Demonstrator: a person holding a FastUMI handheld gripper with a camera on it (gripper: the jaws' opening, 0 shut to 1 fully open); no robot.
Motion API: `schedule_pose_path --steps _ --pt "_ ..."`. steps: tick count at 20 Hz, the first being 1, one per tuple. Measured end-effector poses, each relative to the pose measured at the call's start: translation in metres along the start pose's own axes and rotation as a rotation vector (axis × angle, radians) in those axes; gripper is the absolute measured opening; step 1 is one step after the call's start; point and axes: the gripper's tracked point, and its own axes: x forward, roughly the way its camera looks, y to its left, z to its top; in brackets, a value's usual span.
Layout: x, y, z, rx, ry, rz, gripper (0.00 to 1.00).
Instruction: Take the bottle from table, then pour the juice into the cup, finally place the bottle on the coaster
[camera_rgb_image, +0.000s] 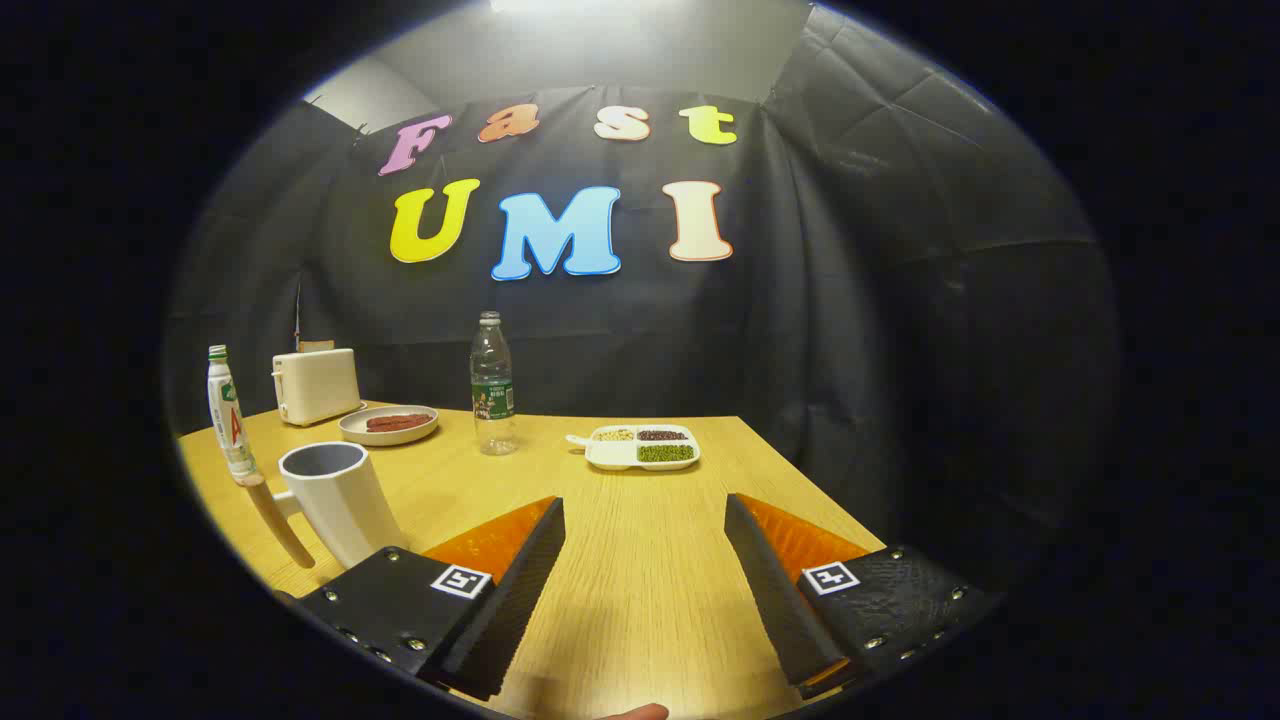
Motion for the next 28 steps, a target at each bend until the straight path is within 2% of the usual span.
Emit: schedule_pose_path --steps 4,7,10,14,21,28 --pt "0.016 0.006 0.046 0.011 -0.089 -0.016 0.97" --pt "0.006 0.028 0.087 -0.024 -0.119 -0.044 0.97" --pt "-0.013 0.076 0.137 -0.029 -0.187 0.002 0.97" --pt "-0.034 0.152 0.186 0.040 -0.264 0.094 0.97" --pt "-0.047 0.277 0.188 0.103 -0.224 0.221 0.97" --pt "-0.058 0.373 0.157 0.145 -0.206 0.329 0.97"
